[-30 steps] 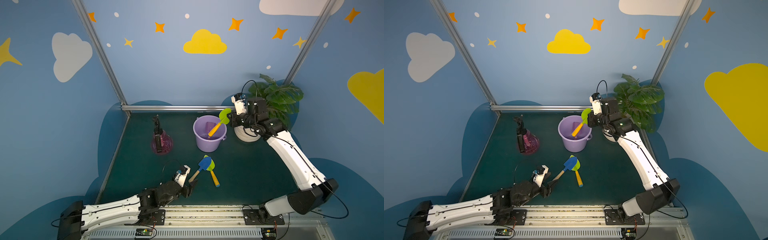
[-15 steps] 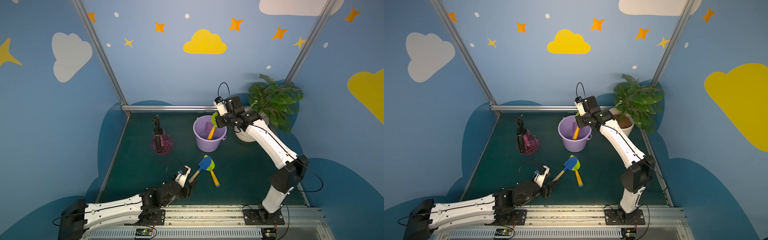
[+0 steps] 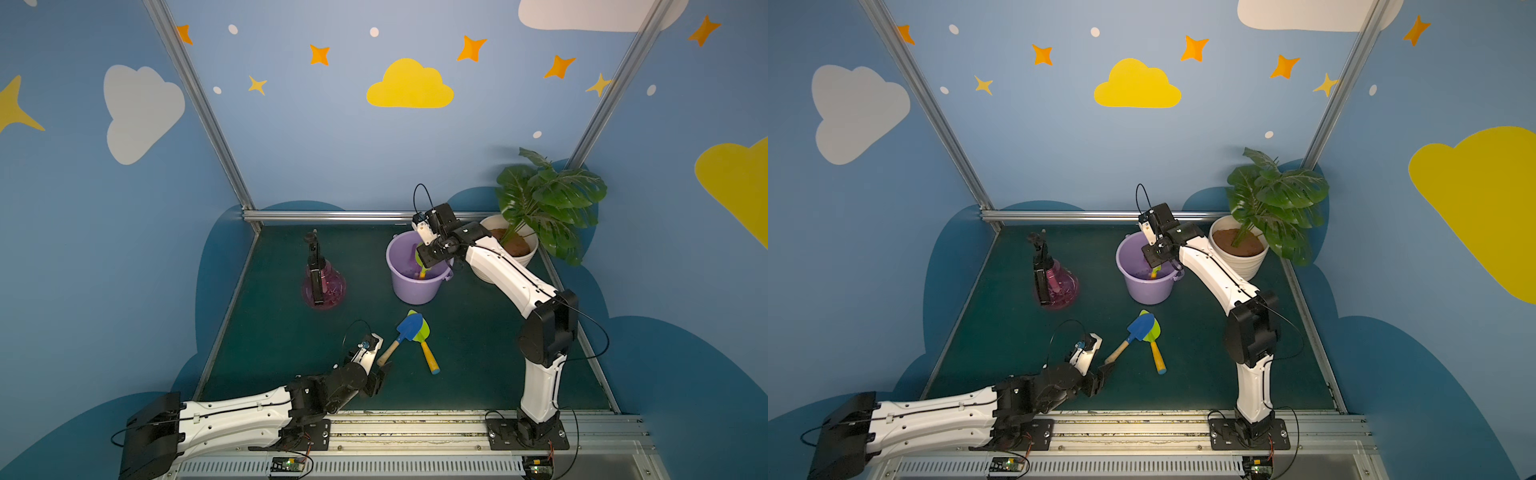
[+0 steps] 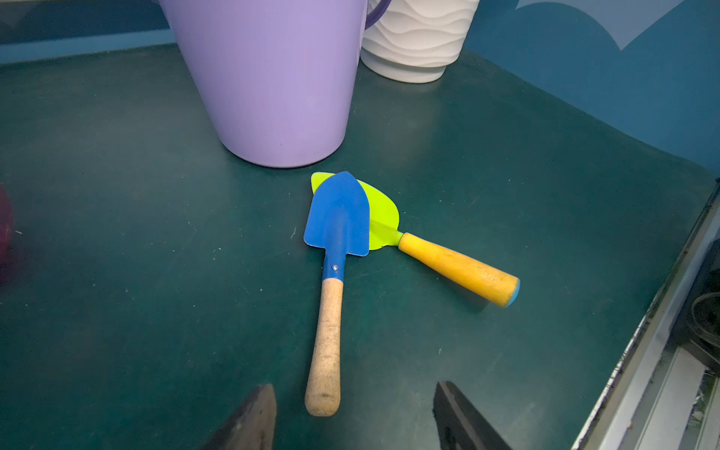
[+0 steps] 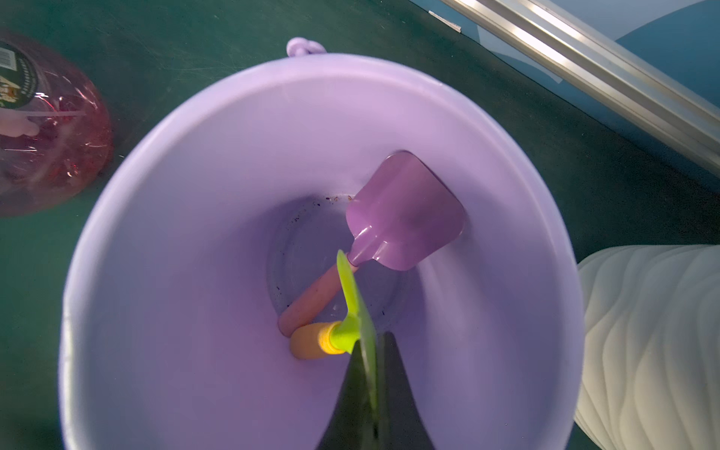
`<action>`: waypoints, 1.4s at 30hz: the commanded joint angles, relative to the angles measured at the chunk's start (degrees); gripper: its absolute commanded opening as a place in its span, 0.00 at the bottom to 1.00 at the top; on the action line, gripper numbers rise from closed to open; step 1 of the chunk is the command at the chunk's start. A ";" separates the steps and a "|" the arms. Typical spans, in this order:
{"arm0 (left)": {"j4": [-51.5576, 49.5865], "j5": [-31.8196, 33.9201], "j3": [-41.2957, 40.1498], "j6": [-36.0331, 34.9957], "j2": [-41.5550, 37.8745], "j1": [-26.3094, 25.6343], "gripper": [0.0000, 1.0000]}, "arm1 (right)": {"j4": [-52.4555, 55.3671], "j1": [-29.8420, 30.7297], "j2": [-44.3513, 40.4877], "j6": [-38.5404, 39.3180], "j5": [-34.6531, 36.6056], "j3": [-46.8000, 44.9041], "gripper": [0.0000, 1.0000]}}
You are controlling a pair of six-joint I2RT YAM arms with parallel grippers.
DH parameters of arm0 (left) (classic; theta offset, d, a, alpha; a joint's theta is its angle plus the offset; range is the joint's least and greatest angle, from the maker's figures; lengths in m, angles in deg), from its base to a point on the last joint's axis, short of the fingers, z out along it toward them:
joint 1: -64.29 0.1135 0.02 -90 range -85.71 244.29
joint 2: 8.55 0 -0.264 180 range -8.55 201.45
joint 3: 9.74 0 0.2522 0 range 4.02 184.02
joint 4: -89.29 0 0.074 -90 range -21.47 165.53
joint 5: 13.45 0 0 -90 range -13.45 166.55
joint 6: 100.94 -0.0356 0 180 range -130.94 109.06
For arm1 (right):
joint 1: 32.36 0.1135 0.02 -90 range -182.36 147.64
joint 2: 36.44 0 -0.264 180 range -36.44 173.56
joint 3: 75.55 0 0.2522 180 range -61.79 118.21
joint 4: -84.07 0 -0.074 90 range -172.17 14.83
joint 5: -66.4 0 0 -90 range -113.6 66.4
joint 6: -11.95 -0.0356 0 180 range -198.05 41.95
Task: Organize the gardening tools
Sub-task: Place the gardening tool in the container.
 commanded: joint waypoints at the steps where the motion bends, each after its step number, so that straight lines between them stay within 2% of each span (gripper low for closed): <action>1: -0.93 0.74 1.82 -0.17 1.38 0.26 0.69 | 3.07 0.28 1.53 0.18 0.84 1.87 0.01; 4: -2.15 0.78 3.02 -0.53 3.09 0.34 0.69 | 3.57 0.31 1.45 -0.28 1.34 2.02 0.07; 8: -2.98 0.67 4.53 -1.17 5.33 0.44 0.69 | 4.10 0.28 -0.07 -2.27 2.17 2.02 0.19; 13: -3.20 -0.32 5.75 -2.28 7.55 0.90 0.70 | 4.58 0.29 -3.68 -4.51 2.86 1.22 0.38; 20: -4.94 -0.93 7.38 -3.22 10.49 2.11 0.70 | 4.48 0.28 -10.63 -7.40 3.65 -2.27 0.60; 25: -6.14 -1.03 8.97 -3.68 13.60 2.61 0.70 | 2.47 0.32 -16.83 -9.13 2.79 -7.46 0.69; 30: -6.74 -1.40 10.72 -3.58 17.80 3.02 0.69 | -3.23 0.30 -24.51 -10.65 1.91 -15.52 0.74; 35: -7.57 0.03 12.14 -2.12 22.14 3.54 0.68 | -6.61 0.29 -31.77 -12.25 1.50 -22.64 0.75; 42: -5.36 -1.28 12.06 -2.00 25.51 4.71 0.64 | -7.43 0.32 -38.36 -12.65 2.77 -28.95 0.75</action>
